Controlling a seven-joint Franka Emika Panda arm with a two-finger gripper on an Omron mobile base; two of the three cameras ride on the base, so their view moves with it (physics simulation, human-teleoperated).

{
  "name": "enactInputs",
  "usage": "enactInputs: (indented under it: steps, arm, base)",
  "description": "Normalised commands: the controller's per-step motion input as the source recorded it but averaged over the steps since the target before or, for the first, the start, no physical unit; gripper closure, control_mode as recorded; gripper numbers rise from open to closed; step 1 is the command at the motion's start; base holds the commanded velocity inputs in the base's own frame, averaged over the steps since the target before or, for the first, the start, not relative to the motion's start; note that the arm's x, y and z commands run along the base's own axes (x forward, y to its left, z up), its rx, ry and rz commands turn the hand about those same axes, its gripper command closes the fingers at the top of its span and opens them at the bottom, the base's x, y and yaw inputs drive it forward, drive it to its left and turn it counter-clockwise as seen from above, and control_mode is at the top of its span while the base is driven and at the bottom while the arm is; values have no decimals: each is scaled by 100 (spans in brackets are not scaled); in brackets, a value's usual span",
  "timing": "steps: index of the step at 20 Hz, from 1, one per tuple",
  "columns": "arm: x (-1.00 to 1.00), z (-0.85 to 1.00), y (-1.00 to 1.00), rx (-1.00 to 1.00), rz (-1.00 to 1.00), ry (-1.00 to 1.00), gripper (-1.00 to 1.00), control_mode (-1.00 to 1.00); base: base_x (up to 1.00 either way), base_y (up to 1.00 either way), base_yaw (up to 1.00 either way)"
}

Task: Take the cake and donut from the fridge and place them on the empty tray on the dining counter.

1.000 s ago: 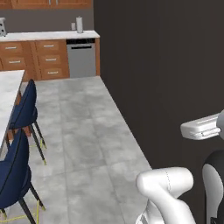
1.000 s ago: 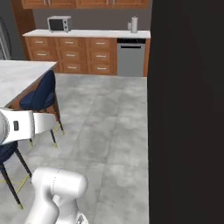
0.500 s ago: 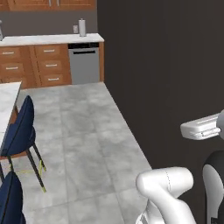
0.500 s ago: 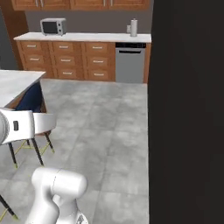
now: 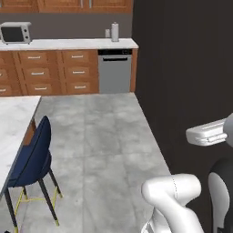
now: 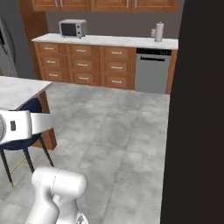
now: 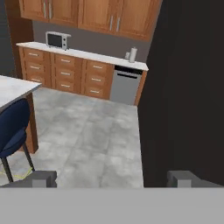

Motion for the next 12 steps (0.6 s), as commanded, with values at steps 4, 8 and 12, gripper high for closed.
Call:
enactInputs:
  steps: [4, 8, 12]
  arm:
    - [0, 0, 0, 0, 0, 0, -100, 100]
    - [0, 0, 0, 0, 0, 0, -100, 100]
    - [0, 0, 0, 0, 0, 0, -100, 100]
  base:
    - [100, 0, 42]
    - [100, 0, 38]
    - [100, -5, 34]
